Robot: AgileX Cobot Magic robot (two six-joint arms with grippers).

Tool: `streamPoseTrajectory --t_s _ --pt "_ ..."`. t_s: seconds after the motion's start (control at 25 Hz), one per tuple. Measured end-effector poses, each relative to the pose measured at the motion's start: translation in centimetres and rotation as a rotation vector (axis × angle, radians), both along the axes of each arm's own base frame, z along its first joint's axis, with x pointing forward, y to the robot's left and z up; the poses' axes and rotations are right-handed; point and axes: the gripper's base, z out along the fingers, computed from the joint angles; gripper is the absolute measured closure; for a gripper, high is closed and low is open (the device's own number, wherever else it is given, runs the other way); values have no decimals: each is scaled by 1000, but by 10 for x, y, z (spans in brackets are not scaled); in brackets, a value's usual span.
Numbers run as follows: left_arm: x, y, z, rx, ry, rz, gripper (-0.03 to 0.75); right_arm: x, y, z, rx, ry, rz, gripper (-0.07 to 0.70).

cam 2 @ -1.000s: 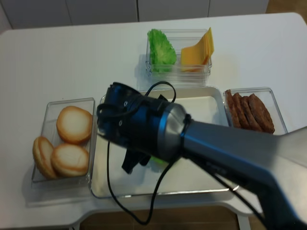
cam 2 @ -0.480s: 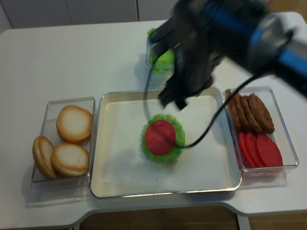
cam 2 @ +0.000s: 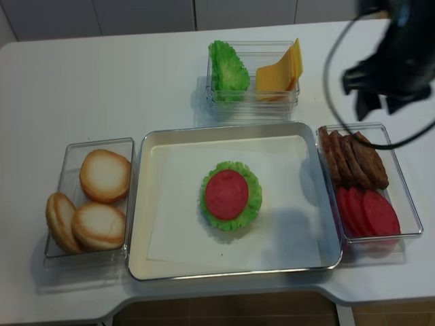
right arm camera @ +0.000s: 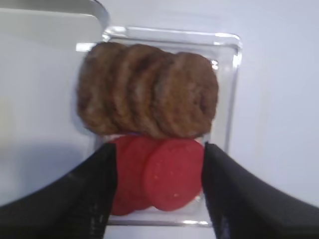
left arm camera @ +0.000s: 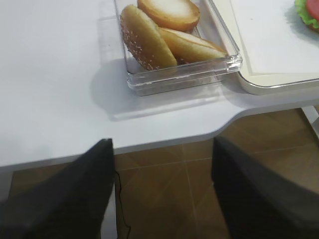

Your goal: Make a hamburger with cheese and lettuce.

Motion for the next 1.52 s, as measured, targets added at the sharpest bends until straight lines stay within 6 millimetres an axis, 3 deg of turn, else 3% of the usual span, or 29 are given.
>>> streamPoseTrajectory --t_s 0.16,0.28,0.68,0.96,1.16,1.52 --pt "0 0 0 0 0 0 257 -27 -37 1 3 4 -85 223" --pt "0 0 0 0 0 0 257 -54 -48 3 5 -11 -123 223" --pt "0 0 0 0 0 0 257 -155 -52 19 -26 -175 -149 225" --pt "0 0 0 0 0 0 257 -220 -53 18 -26 -325 -160 225" --pt "0 0 0 0 0 0 257 -259 -53 6 -18 -417 -161 226" --pt "0 0 0 0 0 0 257 -305 -53 -26 -8 -536 -165 240"
